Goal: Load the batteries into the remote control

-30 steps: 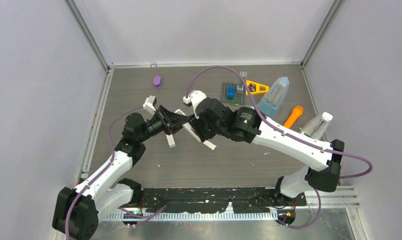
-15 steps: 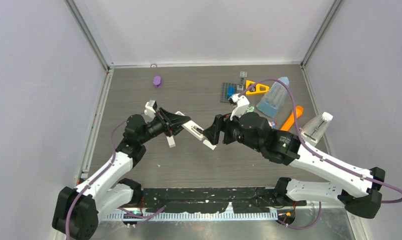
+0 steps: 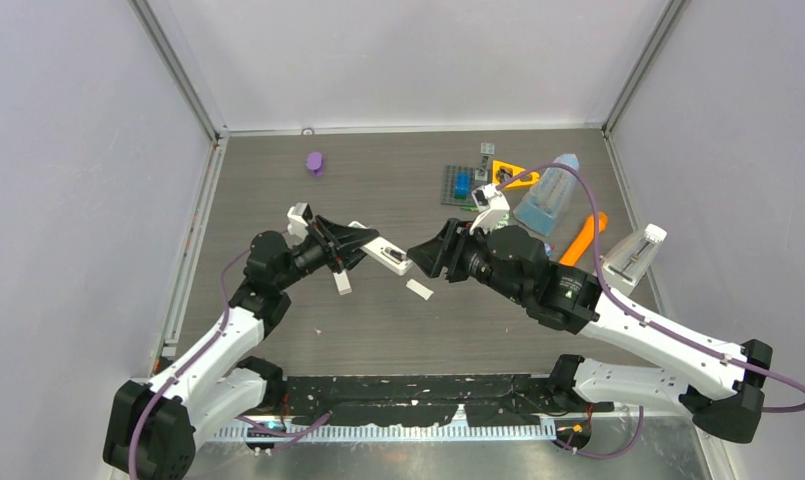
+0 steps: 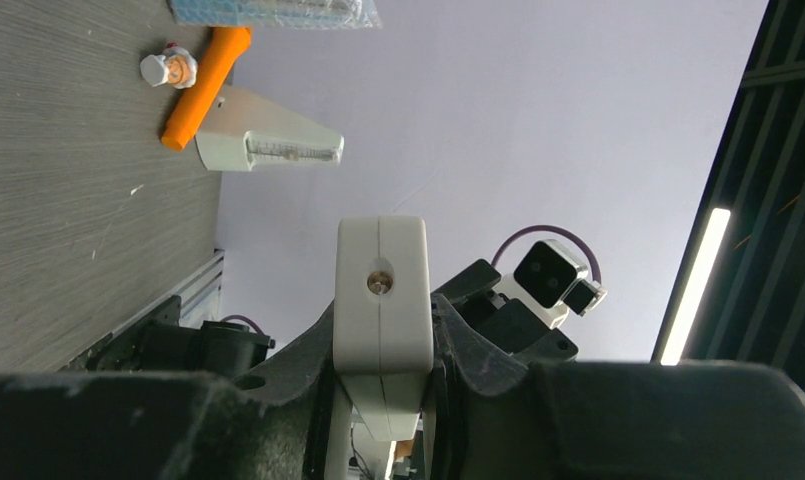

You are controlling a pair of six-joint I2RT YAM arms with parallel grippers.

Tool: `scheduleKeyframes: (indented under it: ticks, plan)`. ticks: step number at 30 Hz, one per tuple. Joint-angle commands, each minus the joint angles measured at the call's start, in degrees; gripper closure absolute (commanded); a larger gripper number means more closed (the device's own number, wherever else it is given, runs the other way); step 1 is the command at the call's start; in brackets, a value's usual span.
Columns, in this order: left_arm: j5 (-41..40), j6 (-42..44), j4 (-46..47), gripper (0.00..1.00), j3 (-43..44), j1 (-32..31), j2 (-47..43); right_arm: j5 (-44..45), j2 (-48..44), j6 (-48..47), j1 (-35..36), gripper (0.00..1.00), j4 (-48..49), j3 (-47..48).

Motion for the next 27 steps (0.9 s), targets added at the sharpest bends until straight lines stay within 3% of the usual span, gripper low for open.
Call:
scheduleKeyframes:
  ticks: [1,27]
  plan:
    - [-0.6,-1.6,2.3,1.00,-0.4,0.0,-1.3,1.2,-1.4,1.9,-0.4,0.46,3.3,0.1]
    - [-1.0,-1.5,0.3,1.00,-0.3,-0.1,-3.5,-1.0,2.6,2.1,-0.4,0.50,2.3,0.3]
